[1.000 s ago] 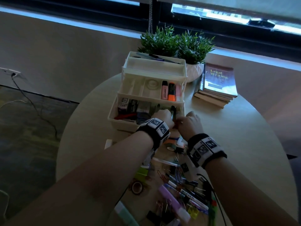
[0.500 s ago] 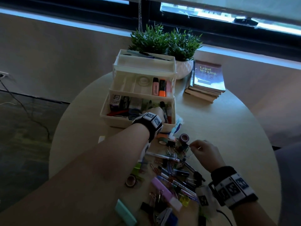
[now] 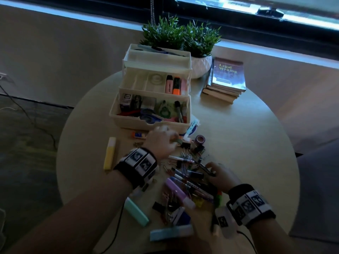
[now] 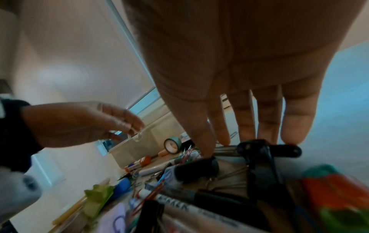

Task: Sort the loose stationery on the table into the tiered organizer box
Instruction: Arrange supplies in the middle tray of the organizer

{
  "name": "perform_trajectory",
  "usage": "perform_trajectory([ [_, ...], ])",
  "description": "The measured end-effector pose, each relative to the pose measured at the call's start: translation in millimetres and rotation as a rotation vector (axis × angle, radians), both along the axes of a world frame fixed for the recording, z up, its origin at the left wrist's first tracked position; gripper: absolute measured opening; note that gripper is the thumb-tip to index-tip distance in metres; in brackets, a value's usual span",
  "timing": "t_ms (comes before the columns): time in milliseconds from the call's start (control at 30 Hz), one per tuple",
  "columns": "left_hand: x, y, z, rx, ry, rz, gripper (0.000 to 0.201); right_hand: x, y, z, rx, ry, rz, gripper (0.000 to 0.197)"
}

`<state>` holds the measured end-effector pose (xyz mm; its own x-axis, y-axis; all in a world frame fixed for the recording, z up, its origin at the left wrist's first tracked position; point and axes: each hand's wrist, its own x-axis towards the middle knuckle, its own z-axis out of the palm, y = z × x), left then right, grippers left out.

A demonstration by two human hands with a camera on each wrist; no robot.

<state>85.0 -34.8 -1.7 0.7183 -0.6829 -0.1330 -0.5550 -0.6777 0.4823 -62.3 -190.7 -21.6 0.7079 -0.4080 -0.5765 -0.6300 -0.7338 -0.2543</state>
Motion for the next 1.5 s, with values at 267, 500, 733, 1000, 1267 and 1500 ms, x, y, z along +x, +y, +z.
perform_trajectory([
  [267, -64.0, 61.1, -33.9, 0.22, 0.151, -0.136, 0.023, -35.3, 31.7, -7.3, 0.034, -0.295, 0.145, 0.024],
  [500, -96.4, 65.0, -47.9, 0.199, 0.268, -0.117, 0.039, -32.0, 63.9, -12.0, 0.011, -0.194, 0.363, 0.031],
  [733, -100.2, 53.6, -51.1, 0.196, 0.269, -0.009, 0.027, -20.0, 61.5, -9.9, 0.015, -0.19, 0.274, 0.023],
  [1000, -91.1, 65.6, -45.6, 0.042, 0.3, 0.1, 0.016, -36.5, 42.7, -10.0, 0.387, -0.526, -0.22, 0.007],
  [1267, -70.0, 92.1, -33.4, -0.333, 0.539, 0.302, 0.012, -42.2, 34.1, -8.0, 1.249, -0.646, -0.876, 0.018],
  [1500, -36.5, 132.0, -34.8, -0.224, 0.308, 0.386, 0.012, -27.4, 41.8, -11.9, 1.682, -0.541, -1.027, 0.045],
])
